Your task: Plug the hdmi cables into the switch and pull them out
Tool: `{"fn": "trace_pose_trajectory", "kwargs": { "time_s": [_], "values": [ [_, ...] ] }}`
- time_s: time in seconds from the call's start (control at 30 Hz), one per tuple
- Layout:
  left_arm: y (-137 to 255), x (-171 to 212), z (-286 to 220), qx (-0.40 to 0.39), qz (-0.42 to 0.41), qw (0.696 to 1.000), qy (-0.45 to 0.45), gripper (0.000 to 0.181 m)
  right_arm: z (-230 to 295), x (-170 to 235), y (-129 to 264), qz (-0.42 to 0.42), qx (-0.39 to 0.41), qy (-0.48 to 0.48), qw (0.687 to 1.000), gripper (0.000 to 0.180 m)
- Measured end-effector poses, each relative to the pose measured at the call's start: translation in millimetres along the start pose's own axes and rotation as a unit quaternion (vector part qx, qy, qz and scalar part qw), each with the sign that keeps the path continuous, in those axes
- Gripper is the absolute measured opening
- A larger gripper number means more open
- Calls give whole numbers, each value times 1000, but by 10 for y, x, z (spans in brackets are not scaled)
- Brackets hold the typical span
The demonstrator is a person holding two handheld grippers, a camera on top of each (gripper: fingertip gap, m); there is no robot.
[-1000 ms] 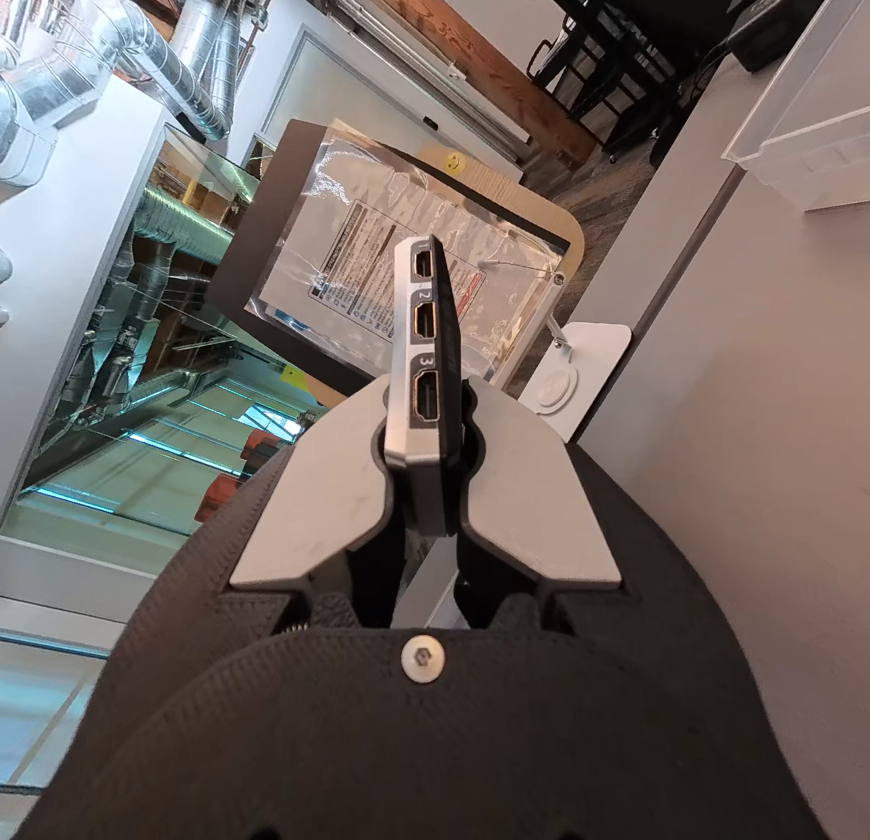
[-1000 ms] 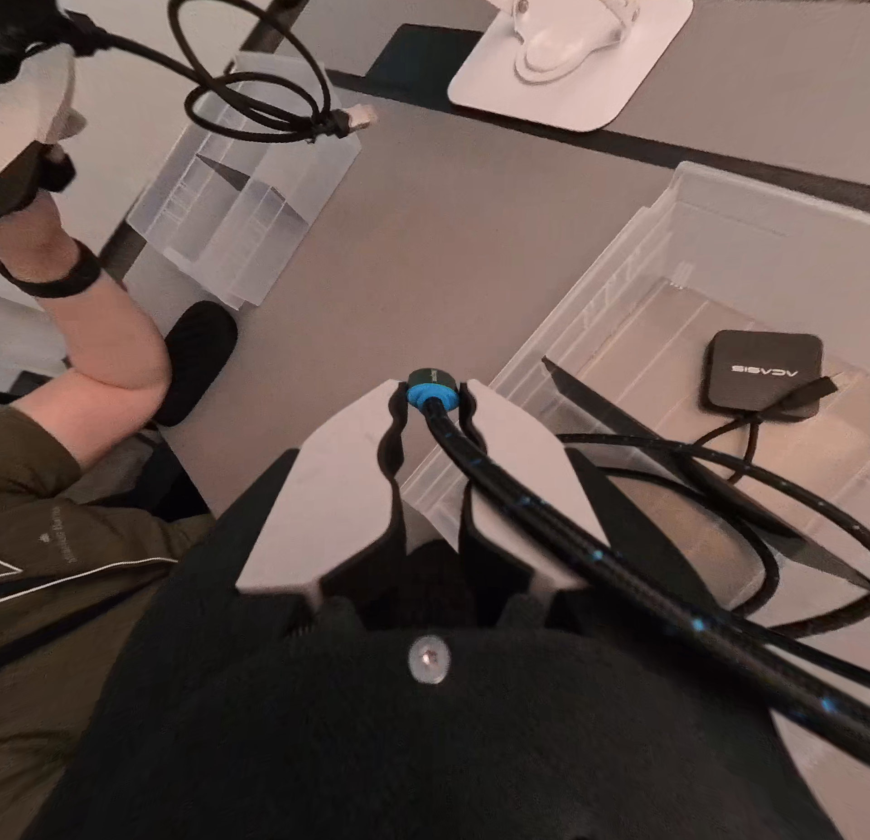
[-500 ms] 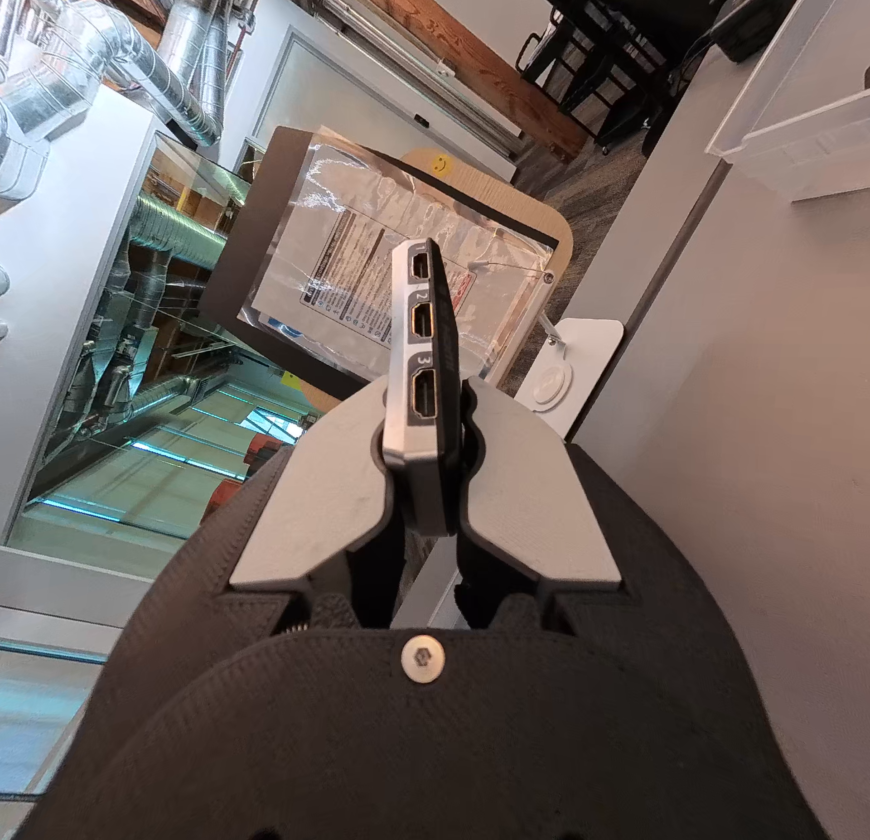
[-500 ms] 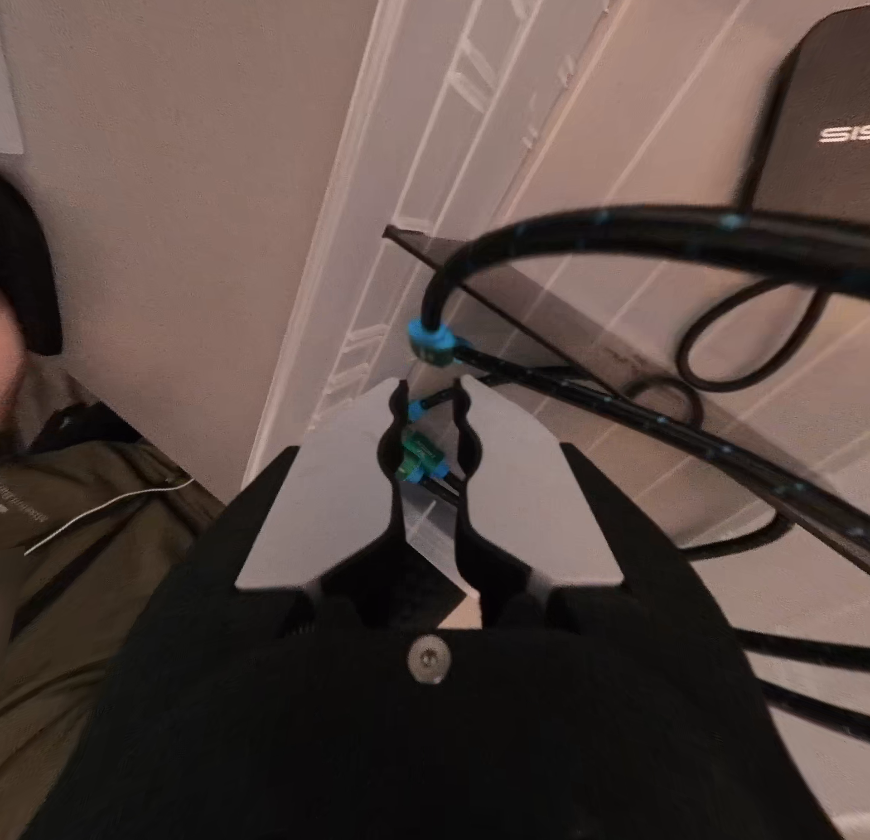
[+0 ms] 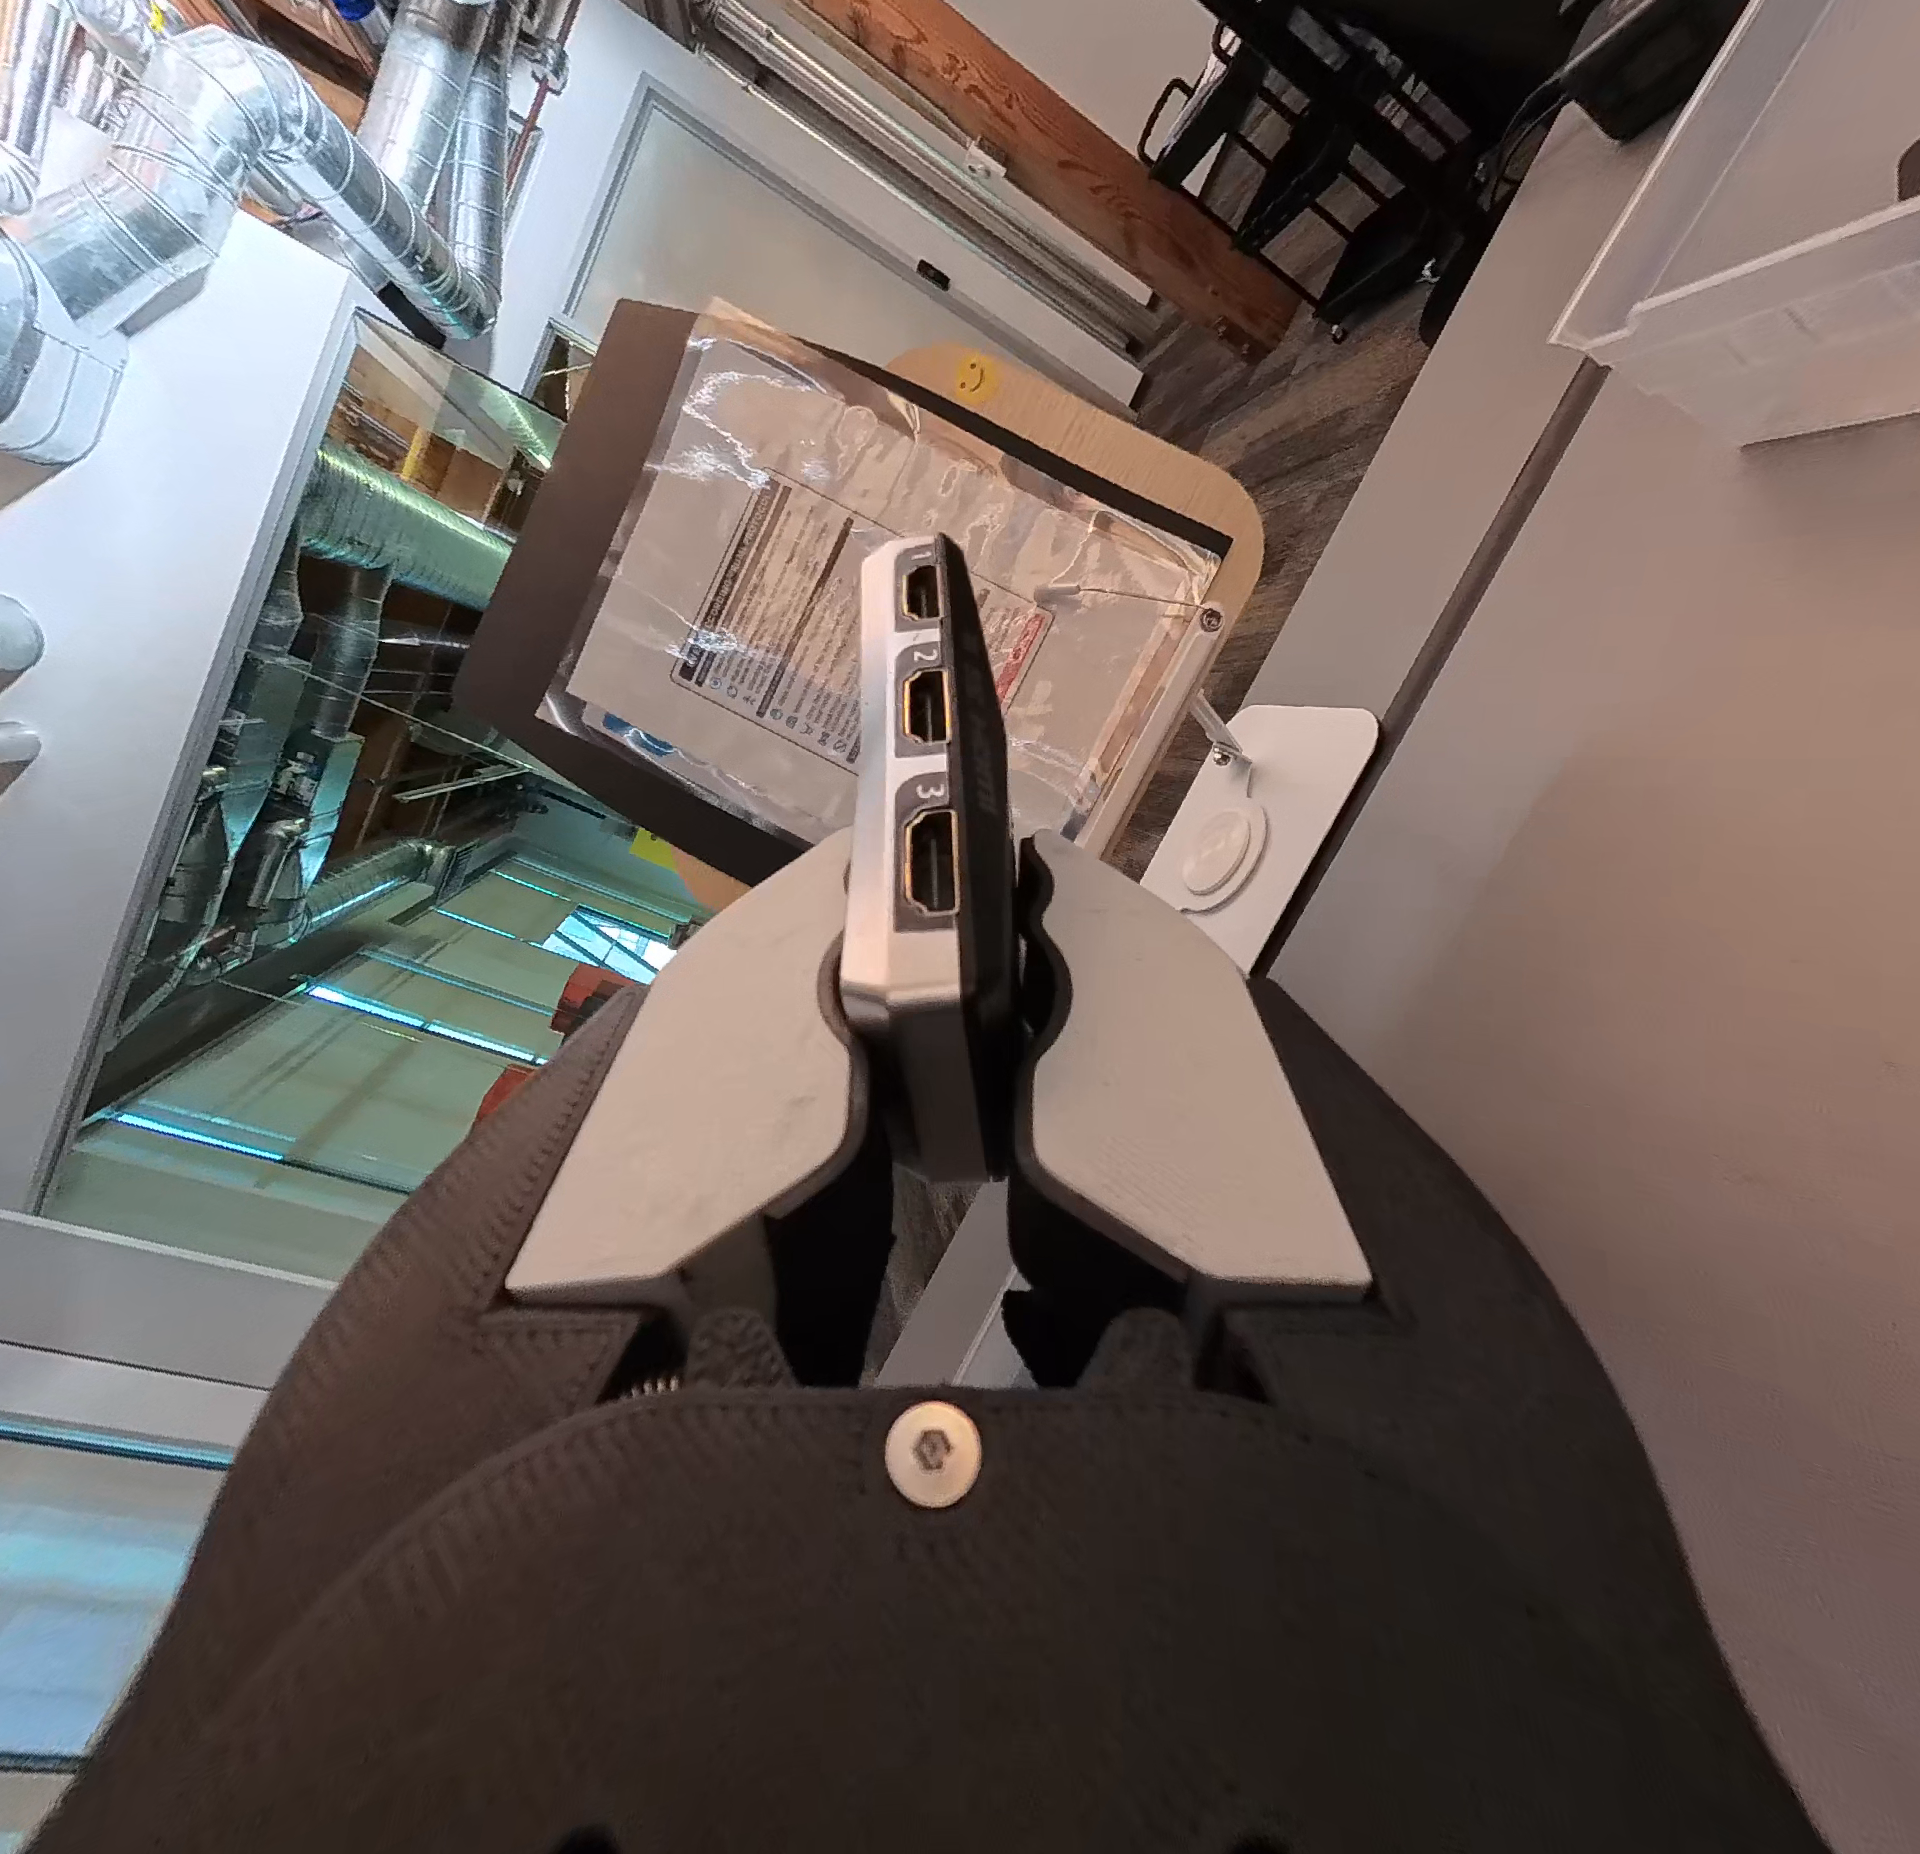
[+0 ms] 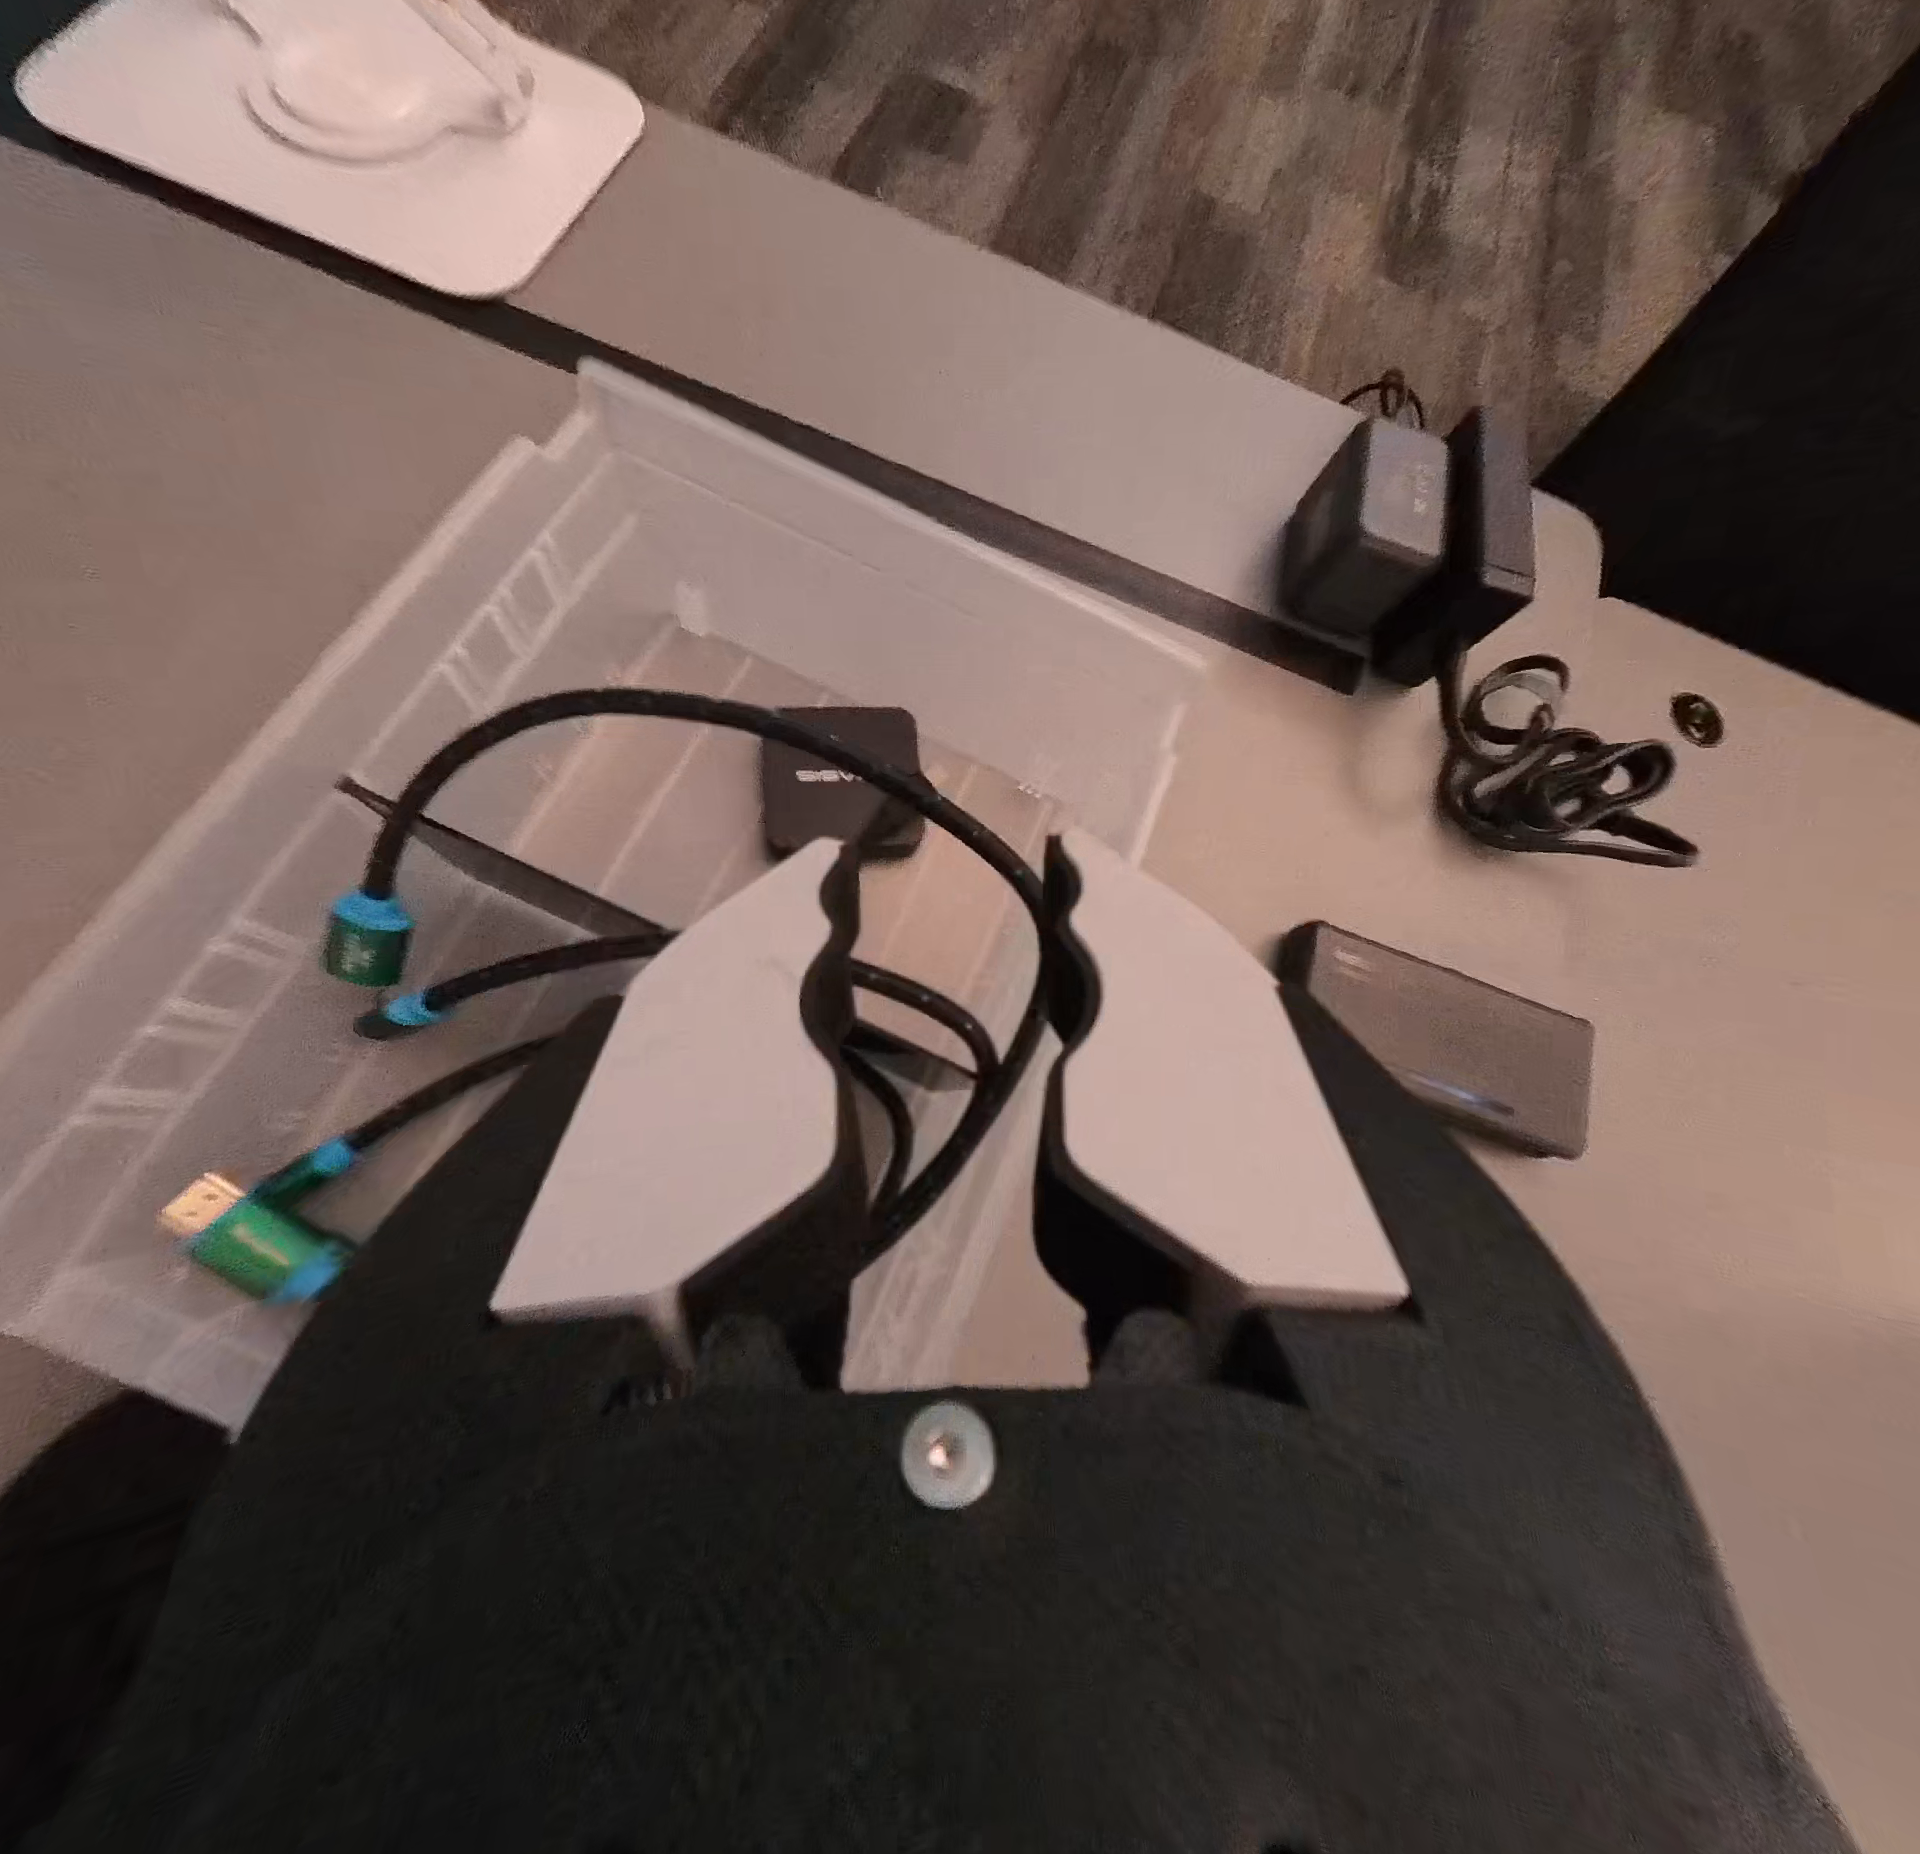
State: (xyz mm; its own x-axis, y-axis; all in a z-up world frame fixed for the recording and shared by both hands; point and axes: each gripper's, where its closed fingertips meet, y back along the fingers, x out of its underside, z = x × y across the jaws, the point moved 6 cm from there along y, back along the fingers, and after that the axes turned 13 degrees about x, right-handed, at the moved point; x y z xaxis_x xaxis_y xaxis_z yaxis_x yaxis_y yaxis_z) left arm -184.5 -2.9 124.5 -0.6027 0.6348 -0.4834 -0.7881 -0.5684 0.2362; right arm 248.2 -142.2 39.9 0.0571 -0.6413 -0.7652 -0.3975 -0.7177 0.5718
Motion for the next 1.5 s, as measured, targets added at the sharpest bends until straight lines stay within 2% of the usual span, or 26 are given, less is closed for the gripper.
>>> {"fn": "trace_pose_trajectory", "kwargs": {
  "time_s": [0.1,0.2,0.23,0.27,0.37,0.43,0.5,0.6,0.7,0.83,0.93,1.0,1.07,1.23,1.3,1.4,1.5],
  "values": [
    [-25,-3,-25,5,2,1000,-2,22,-63,186,-253,55,68,66,994,34],
    [-38,5,-27,6,5,1000,-3,22,17,347,-476,113,53,94,988,34],
    [-40,8,-27,6,5,1000,-3,22,14,378,-532,125,60,96,986,29],
    [-40,11,-27,5,6,1000,-3,22,-15,388,-567,129,79,95,984,9],
    [-35,11,-24,5,7,1000,-3,22,-16,321,-466,129,60,55,988,9],
    [-32,8,-23,5,7,1000,-3,22,-44,224,-267,128,62,18,990,10],
    [-29,3,-24,6,6,1000,-3,22,-130,172,-36,144,100,-25,984,10],
    [-28,2,-31,8,7,1000,-3,22,-87,232,269,184,77,-102,975,10],
    [-25,-4,-39,9,8,1000,-3,22,35,502,377,280,53,-67,956,8],
    [-23,-19,-59,11,7,1000,-5,22,64,580,136,309,37,-44,949,8],
    [-14,-34,-67,11,5,1000,-6,22,158,736,-6,370,32,20,928,8],
    [-8,-39,-67,10,3,1000,-6,22,203,754,-53,381,32,38,923,9],
    [-7,-45,-63,8,0,1000,-7,22,200,717,-70,375,40,21,926,12],
    [1,-70,-78,6,-12,1000,-23,22,155,602,46,344,57,-11,937,38],
    [4,-81,-91,12,-19,999,-27,22,162,499,189,319,74,-6,945,38],
    [28,-106,-134,53,-51,997,-28,22,284,169,405,226,88,31,970,38],
    [88,-152,-201,108,-98,989,-33,22,704,-332,624,56,46,122,990,38]
  ]
}}
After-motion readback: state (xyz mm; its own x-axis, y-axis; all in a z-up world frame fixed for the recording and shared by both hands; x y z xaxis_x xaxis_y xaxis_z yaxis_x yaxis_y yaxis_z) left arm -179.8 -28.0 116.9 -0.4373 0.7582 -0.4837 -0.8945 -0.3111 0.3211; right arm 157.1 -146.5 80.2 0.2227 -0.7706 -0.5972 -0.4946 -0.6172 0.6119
